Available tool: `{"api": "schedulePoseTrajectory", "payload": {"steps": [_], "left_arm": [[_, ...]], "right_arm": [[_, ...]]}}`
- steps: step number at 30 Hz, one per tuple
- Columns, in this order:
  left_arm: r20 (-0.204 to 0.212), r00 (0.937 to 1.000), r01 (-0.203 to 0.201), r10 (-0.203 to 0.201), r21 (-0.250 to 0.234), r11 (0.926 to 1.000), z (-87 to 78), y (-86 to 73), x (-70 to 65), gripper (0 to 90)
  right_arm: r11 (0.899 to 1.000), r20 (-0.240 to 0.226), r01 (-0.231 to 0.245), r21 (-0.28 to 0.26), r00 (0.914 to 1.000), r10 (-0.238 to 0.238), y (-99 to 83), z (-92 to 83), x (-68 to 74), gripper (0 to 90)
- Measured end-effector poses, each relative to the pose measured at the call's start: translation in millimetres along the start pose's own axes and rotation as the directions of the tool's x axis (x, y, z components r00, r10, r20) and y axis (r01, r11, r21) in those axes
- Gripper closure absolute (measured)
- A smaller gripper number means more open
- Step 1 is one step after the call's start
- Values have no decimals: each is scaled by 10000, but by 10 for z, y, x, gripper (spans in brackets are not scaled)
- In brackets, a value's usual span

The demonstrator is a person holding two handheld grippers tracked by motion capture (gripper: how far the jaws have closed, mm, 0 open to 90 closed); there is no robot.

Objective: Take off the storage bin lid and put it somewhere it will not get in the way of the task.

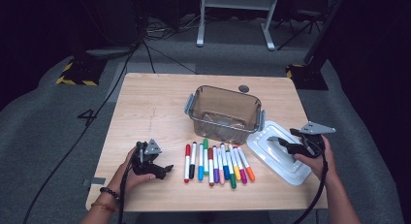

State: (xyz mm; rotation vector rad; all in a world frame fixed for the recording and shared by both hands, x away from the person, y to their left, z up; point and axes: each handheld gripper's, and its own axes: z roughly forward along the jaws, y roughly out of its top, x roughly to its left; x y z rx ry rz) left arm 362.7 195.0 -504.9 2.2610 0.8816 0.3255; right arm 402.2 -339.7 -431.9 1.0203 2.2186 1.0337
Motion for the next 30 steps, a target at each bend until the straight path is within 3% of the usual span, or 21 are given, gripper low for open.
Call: {"api": "schedulePoseTrajectory", "payload": {"steps": [4, 9, 19, 27, 30], "left_arm": [[-130, 9997, 193, -193, -6, 9998, 3, 2, 20, 61], [-210, 9996, 165, -166, -17, 9999, 1, 1, 21, 62], [-197, 9996, 209, -209, -26, 9998, 2, 0, 18, 62], [-226, 9994, 247, -247, -10, 9997, -1, -2, 14, 62], [-245, 9994, 255, -256, -25, 9997, -1, -3, 11, 62]], "right_arm": [[9979, -103, -138, -636, 9999, 131, 200, -56, 26, 350], [9953, -112, -128, -965, 9999, 118, 500, -1, 80, 338], [9985, -347, -4, -546, 9994, -15, 915, 366, 228, 319], [9993, -469, -141, 353, 9988, 157, 1017, 675, 310, 283], [9981, -307, -220, 582, 9992, 238, 1039, 760, 325, 273]]}}
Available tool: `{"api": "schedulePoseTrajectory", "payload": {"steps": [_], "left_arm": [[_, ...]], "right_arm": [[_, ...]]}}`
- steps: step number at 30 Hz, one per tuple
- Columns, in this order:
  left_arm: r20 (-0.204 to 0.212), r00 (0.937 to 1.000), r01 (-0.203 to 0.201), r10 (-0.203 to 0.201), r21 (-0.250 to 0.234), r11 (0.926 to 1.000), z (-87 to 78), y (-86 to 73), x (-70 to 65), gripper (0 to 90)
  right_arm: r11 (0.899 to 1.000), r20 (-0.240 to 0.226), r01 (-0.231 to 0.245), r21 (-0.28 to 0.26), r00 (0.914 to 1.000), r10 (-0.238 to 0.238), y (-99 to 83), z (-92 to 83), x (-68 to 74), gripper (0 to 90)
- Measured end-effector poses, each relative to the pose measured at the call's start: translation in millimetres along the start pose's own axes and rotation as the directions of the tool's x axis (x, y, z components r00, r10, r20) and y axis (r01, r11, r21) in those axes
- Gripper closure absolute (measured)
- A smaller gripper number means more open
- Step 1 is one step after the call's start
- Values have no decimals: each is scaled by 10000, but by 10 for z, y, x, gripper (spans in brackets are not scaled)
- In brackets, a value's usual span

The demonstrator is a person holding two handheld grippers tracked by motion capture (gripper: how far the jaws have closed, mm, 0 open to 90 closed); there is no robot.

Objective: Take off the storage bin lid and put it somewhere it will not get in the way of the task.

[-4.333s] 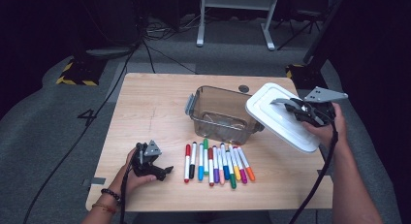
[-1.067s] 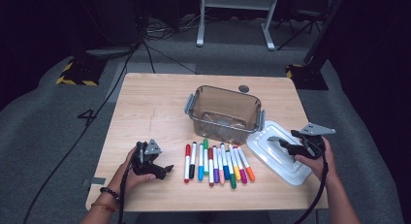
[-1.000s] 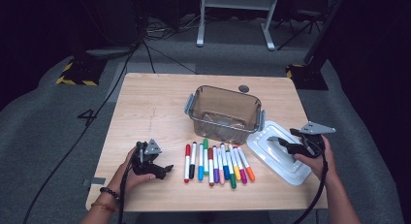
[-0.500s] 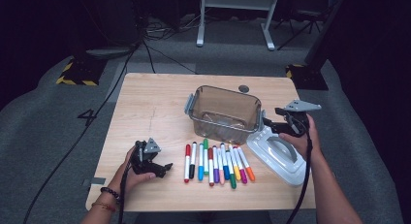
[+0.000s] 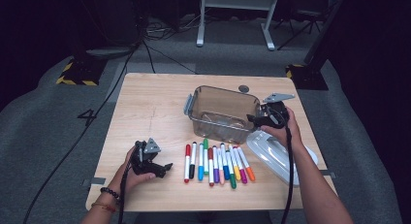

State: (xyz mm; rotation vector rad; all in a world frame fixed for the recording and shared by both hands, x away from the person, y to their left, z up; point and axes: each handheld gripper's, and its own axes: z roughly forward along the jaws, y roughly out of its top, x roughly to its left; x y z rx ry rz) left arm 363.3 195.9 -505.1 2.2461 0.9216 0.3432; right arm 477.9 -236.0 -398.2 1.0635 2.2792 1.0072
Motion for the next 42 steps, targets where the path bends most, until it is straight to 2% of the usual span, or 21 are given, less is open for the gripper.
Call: {"api": "schedulePoseTrajectory", "payload": {"steps": [2, 9, 14, 17, 20, 23, 24, 27, 31, 32, 39, 41, 42], "left_arm": [[-15, 10000, 12, -12, -1, 10000, 0, -1, -2, 63], [-20, 10000, 57, -57, 10, 10000, -4, -3, -12, 63], [-20, 10000, 63, -63, 14, 10000, -5, -4, -16, 63], [-20, 10000, 13, -13, 14, 10000, -6, -5, -17, 63], [-22, 10000, 39, -39, -2, 10000, -7, -9, -24, 63], [-19, 10000, 37, -37, 0, 10000, -8, -9, -25, 63], [-24, 10000, 31, -31, -1, 10000, -9, -10, -26, 63], [-38, 10000, 62, -62, -18, 10000, -11, -14, -33, 63], [-53, 10000, 61, -62, -14, 10000, -12, -15, -35, 63], [-51, 10000, 60, -60, -14, 10000, -12, -15, -35, 63], [-48, 10000, 59, -59, -13, 10000, -12, -15, -35, 63], [-46, 10000, 65, -65, -17, 10000, -12, -15, -36, 63], [-50, 10000, 57, -57, -13, 10000, -13, -15, -35, 63]], "right_arm": [[9998, -103, -152, -133, 9998, 151, 5, 27, -11, 284], [9995, 27, 277, -143, 9996, -277, 45, 95, 30, 297], [9979, -181, 585, -264, 9981, -590, 53, 117, 87, 295], [9965, -395, 722, -414, 9965, -738, 59, 51, 102, 313], [9912, -604, 545, -1206, 9962, -621, 53, -156, 96, 329], [9877, -703, 593, -1447, 9951, -701, 31, -283, 105, 339], [9852, -857, 800, -1519, 9919, -938, -36, -441, 148, 343], [9812, -1004, 870, -1720, 9894, -1053, -159, -600, 212, 350], [9797, -1193, 889, -1797, 9866, -1114, -336, -714, 300, 354], [9826, -1320, 1009, -1559, 9837, -1220, -476, -739, 382, 352], [9906, -1966, 1177, -701, 9719, -1294, -889, -662, 602, 365], [9903, -1982, 1260, -585, 9708, -1352, -931, -644, 622, 369], [9923, -2166, 1203, -277, 9684, -1235, -1030, -594, 656, 381]]}}
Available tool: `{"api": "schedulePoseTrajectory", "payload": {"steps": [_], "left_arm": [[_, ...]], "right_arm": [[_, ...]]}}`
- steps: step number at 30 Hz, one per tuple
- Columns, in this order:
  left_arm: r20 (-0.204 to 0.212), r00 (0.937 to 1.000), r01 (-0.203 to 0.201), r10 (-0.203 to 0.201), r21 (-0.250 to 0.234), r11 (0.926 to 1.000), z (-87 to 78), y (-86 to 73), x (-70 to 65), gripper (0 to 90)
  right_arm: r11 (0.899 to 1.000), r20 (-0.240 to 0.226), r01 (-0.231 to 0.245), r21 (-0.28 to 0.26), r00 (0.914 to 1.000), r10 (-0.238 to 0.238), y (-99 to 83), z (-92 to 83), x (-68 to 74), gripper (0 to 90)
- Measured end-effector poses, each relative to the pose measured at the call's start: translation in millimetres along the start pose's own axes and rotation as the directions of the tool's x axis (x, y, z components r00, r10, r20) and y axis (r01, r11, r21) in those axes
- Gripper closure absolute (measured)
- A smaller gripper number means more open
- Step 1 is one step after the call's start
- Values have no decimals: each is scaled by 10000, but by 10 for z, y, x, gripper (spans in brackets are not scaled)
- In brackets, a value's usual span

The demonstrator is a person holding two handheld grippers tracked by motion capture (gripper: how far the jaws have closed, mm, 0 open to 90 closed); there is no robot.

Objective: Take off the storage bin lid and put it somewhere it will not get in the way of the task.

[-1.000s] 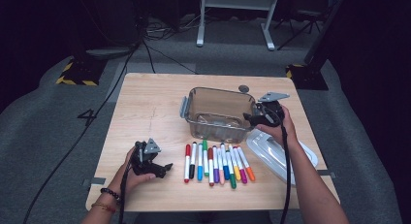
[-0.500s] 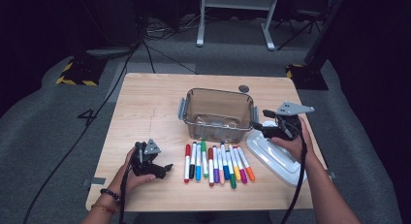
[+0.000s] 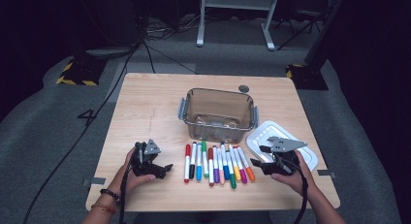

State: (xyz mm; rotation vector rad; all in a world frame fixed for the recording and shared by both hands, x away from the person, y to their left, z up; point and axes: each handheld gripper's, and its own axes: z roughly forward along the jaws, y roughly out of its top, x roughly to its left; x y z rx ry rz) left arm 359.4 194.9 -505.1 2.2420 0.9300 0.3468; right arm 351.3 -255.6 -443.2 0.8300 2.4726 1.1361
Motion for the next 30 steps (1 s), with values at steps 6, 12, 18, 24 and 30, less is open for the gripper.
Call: {"api": "schedulePoseTrajectory", "payload": {"steps": [6, 12, 18, 24, 30], "left_arm": [[6, 10000, 8, -8, -2, 10000, 0, 0, 0, 63], [14, 10000, 11, -11, 2, 10000, 1, 0, 1, 63], [6, 10000, 6, -6, 1, 10000, 0, 0, 1, 63], [15, 10000, 14, -14, -2, 10000, 1, 0, 1, 63], [13, 10000, 13, -13, -2, 10000, 1, 0, 1, 63]], "right_arm": [[9975, -359, 3, 709, 9994, 22, -199, 169, 88, 415], [9941, -329, 70, 1086, 9995, -35, -258, 287, 141, 458], [9900, 366, -598, 1279, 9978, 556, -307, 370, 63, 605], [9892, 590, -735, 1269, 9960, 664, -291, 382, 55, 716], [9862, 862, -1095, 1239, 9913, 992, -281, 392, 35, 743]]}}
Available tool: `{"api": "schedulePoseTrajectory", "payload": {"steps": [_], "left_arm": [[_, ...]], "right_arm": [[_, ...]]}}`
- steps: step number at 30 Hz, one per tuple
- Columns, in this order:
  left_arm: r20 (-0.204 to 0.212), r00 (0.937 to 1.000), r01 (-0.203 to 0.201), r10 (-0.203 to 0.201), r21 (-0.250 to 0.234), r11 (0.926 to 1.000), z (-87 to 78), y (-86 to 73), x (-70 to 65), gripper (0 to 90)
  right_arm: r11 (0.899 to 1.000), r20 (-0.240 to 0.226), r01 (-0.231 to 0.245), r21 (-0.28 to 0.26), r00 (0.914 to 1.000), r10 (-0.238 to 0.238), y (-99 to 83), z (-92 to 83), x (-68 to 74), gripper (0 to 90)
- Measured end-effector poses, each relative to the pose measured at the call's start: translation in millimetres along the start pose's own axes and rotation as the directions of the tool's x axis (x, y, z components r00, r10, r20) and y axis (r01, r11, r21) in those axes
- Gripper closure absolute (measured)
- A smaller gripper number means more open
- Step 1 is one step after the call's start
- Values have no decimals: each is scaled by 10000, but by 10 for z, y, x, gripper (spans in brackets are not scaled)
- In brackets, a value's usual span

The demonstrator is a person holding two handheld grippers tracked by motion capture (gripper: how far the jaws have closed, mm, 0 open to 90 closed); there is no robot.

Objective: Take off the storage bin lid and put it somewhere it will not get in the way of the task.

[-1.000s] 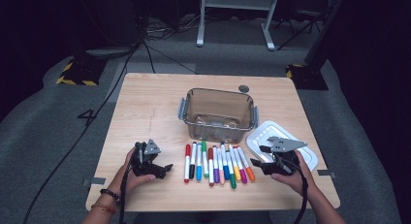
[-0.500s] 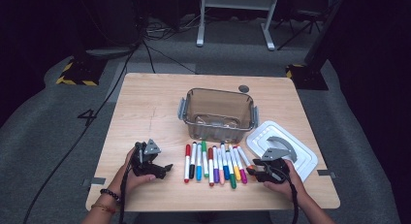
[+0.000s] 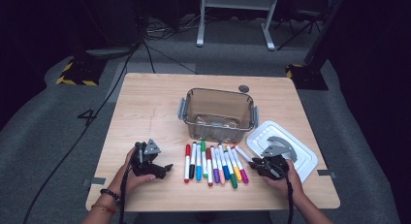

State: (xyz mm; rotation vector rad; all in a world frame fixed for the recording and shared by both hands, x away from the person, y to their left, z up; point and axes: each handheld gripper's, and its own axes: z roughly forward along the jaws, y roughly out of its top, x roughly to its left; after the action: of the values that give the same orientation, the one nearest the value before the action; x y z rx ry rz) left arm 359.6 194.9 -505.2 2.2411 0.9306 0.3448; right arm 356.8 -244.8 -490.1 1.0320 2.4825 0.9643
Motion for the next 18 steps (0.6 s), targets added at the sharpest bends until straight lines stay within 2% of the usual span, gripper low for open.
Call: {"api": "schedulePoseTrajectory", "payload": {"steps": [8, 12, 18], "left_arm": [[-1, 10000, -3, 3, 1, 10000, 0, 0, 0, 63], [-5, 10000, -4, 4, 3, 10000, 0, 0, 0, 63], [-1, 10000, 2, -2, 1, 10000, 0, 0, 0, 63]], "right_arm": [[10000, 67, -16, -43, 10000, 17, 7, -35, -32, 745], [9996, 25, 28, -267, 10000, -27, 20, -103, -52, 746], [9959, -254, 482, -768, 9984, -503, 84, -264, -54, 746]]}}
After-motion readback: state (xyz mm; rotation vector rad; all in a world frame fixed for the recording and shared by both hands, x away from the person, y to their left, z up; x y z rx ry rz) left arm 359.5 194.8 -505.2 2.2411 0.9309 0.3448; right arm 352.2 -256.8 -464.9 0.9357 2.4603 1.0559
